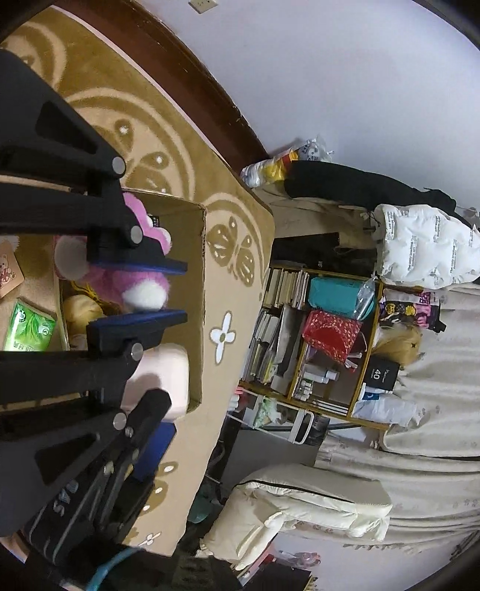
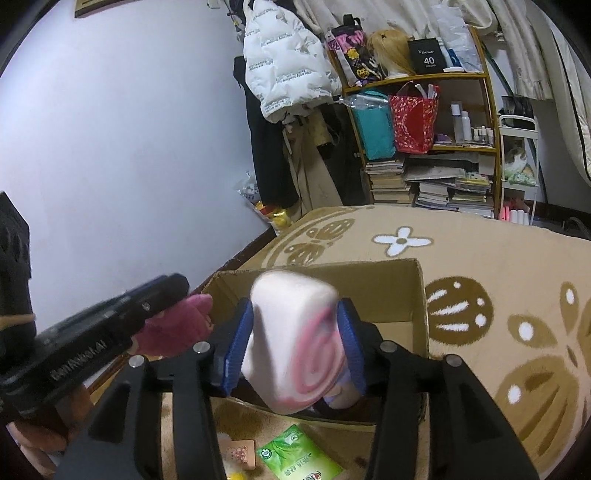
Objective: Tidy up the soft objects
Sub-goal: 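Lift the pink bear into the box with the left gripper while the right gripper lowers the cube in, then move the left gripper toward the white fluffy chick while the right gripper approaches the green tissue pack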
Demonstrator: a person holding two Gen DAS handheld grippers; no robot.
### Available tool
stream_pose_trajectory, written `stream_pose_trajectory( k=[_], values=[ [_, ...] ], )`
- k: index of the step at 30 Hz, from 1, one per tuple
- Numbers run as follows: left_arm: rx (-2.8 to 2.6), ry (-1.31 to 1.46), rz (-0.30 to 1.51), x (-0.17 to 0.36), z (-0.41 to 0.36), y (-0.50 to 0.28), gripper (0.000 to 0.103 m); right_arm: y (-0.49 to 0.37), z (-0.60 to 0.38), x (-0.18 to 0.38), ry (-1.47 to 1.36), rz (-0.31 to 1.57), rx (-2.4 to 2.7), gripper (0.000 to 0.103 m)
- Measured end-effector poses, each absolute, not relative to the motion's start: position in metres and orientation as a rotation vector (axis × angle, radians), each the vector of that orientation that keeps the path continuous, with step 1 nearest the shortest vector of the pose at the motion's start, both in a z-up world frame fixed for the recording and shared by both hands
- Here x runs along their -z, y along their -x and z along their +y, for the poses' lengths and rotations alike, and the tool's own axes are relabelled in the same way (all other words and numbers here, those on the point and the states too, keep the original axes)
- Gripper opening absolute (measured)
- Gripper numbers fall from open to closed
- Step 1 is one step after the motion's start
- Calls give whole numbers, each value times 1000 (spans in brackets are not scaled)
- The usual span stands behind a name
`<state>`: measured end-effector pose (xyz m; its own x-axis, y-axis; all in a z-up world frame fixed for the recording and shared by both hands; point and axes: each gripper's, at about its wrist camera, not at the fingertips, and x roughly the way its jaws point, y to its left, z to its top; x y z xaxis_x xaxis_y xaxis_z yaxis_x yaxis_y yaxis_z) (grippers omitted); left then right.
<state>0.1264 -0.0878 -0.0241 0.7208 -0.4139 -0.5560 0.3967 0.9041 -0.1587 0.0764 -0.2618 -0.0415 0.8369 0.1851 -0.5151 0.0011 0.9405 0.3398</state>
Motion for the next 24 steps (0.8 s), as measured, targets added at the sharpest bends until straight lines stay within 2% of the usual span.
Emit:
stream_pose_trajectory(
  k=[1,3,5,6,7,9,11,13,15,17,20,24],
  values=[
    [439,40,622,24,-87,-127,22,-76,-262,41,-341,566,-97,61],
    [423,59,626,24,-83,-130,26,-74,-263,39,-348,553,-96,62],
    [400,70,632,23,-78,-131,43,-74,-264,37,-352,550,-92,64],
    [386,75,626,23,-75,-131,58,-73,-264,36,-353,549,-88,69],
    [374,80,608,21,-71,-130,63,-72,-265,36,-352,547,-80,77],
    [346,87,570,17,-65,-128,65,-70,-267,35,-348,538,-65,80],
    [341,91,563,12,-60,-128,73,-70,-267,35,-343,541,-56,81],
    [311,91,541,8,-56,-124,89,-69,-267,35,-345,546,-53,88],
    [284,87,525,5,-51,-122,97,-66,-268,34,-350,543,-49,91],
    [261,81,527,3,-48,-120,101,-64,-267,34,-351,545,-47,93],
    [224,75,539,1,-40,-118,102,-60,-266,34,-341,552,-36,101],
    [194,69,545,-4,-31,-110,103,-54,-265,32,-350,559,-37,103]
  ],
)
